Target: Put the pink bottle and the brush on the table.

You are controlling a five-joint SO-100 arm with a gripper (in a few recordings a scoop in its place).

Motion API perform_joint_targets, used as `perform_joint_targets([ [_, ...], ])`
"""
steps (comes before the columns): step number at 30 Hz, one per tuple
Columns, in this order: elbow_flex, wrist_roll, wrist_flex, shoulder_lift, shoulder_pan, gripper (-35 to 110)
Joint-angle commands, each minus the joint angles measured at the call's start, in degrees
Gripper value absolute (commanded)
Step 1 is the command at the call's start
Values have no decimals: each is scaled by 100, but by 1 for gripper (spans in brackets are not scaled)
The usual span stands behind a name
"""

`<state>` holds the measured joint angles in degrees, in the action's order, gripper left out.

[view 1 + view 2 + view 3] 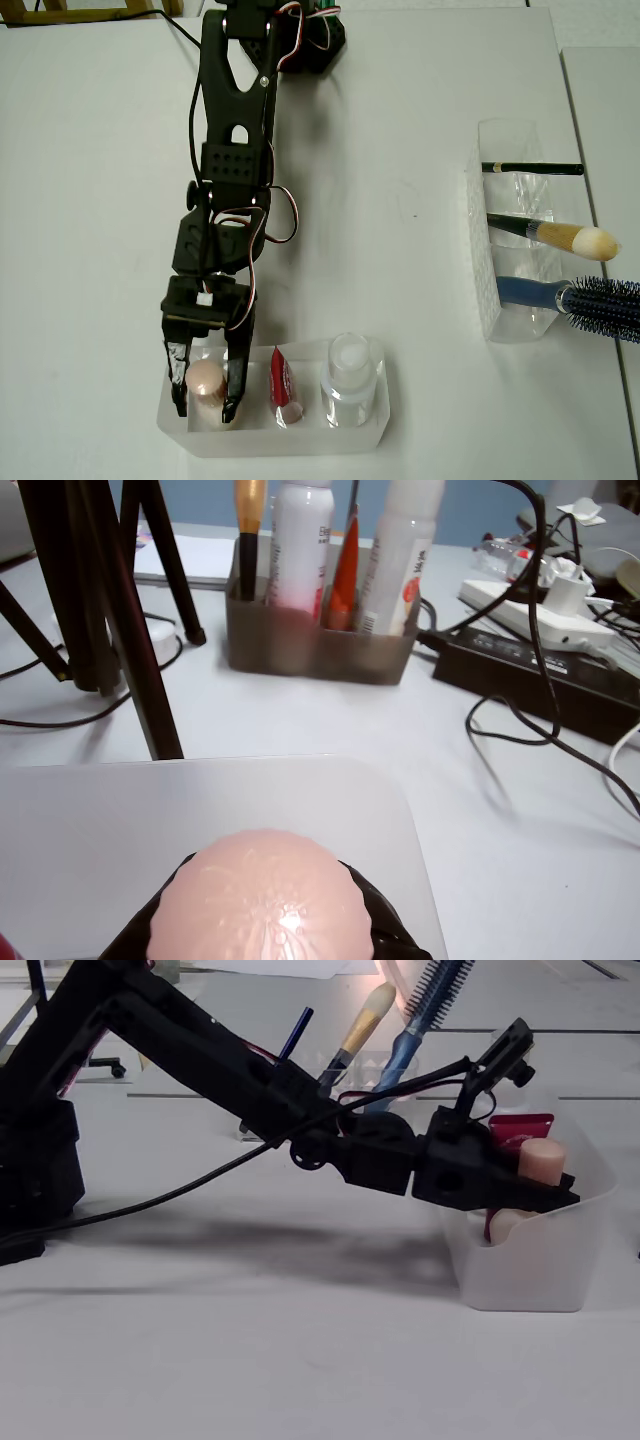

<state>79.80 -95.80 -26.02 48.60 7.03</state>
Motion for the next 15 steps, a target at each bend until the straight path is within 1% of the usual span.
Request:
perform_joint_targets([
  [1, -220, -62, -97, 299, 44, 14],
  [8, -220, -62, -97, 299, 44, 9],
  [15, -185, -44, -97, 352, 44, 0],
])
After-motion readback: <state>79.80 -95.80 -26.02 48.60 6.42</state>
